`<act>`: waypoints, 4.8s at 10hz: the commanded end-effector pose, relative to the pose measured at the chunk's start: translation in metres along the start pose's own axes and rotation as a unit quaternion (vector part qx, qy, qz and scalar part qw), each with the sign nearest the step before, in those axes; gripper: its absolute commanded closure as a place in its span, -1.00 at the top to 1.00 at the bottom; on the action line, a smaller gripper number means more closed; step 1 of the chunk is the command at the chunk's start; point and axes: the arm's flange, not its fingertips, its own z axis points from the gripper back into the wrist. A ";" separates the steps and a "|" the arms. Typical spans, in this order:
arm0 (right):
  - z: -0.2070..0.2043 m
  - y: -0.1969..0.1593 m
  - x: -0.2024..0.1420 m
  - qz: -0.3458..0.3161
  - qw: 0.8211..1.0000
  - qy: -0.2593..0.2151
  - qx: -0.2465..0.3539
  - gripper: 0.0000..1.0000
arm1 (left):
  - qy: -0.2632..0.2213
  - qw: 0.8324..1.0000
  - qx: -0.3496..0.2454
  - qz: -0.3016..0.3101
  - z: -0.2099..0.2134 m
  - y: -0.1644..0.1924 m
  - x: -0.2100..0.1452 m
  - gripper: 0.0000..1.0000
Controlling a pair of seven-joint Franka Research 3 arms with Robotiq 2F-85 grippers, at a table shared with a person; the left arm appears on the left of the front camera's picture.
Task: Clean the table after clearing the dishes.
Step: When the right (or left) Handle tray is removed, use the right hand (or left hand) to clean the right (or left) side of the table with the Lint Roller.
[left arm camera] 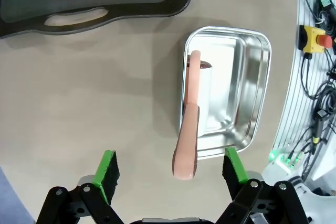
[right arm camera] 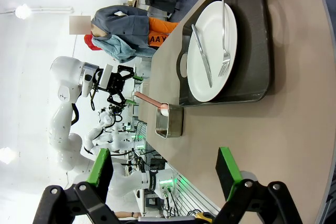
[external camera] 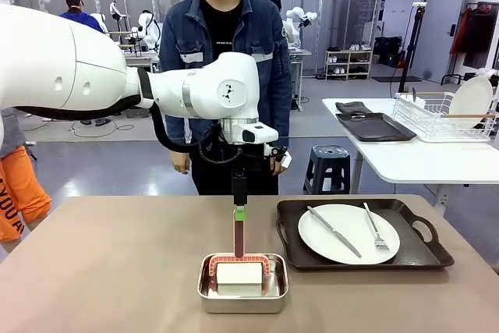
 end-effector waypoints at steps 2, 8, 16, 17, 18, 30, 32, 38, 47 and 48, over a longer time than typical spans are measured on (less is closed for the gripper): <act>0.001 0.003 -0.001 0.000 1.000 -0.001 0.001 1.00 | 0.004 1.000 -0.004 -0.009 0.003 -0.002 -0.003 1.00; 0.001 0.003 -0.001 0.000 1.000 -0.001 0.001 1.00 | 0.000 1.000 0.000 0.000 0.001 0.000 0.000 0.99; 0.001 0.003 -0.001 0.000 1.000 -0.001 0.001 1.00 | -0.586 0.693 -0.280 0.313 0.069 -0.087 -0.456 1.00; 0.001 0.003 -0.001 0.000 1.000 -0.001 0.001 1.00 | -0.629 0.637 -0.265 0.359 0.039 -0.108 -0.512 1.00; 0.001 0.003 -0.001 0.000 1.000 -0.001 0.001 1.00 | -0.655 0.586 -0.240 0.412 0.013 -0.128 -0.552 1.00; 0.001 0.003 -0.001 0.000 1.000 -0.001 0.001 1.00 | -0.683 0.502 -0.142 0.511 -0.053 -0.166 -0.646 1.00; 0.001 0.003 -0.001 0.000 1.000 -0.001 0.001 1.00 | -0.683 0.502 -0.142 0.511 -0.053 -0.166 -0.646 1.00; 0.001 0.003 -0.001 0.000 1.000 -0.001 0.001 1.00 | -0.683 0.502 -0.142 0.511 -0.053 -0.166 -0.646 1.00; 0.001 0.003 -0.001 0.000 1.000 -0.001 0.001 1.00 | -0.683 0.502 -0.142 0.511 -0.053 -0.166 -0.646 1.00; 0.001 0.003 -0.001 0.000 1.000 -0.001 0.001 1.00 | -0.683 0.502 -0.142 0.511 -0.053 -0.166 -0.646 1.00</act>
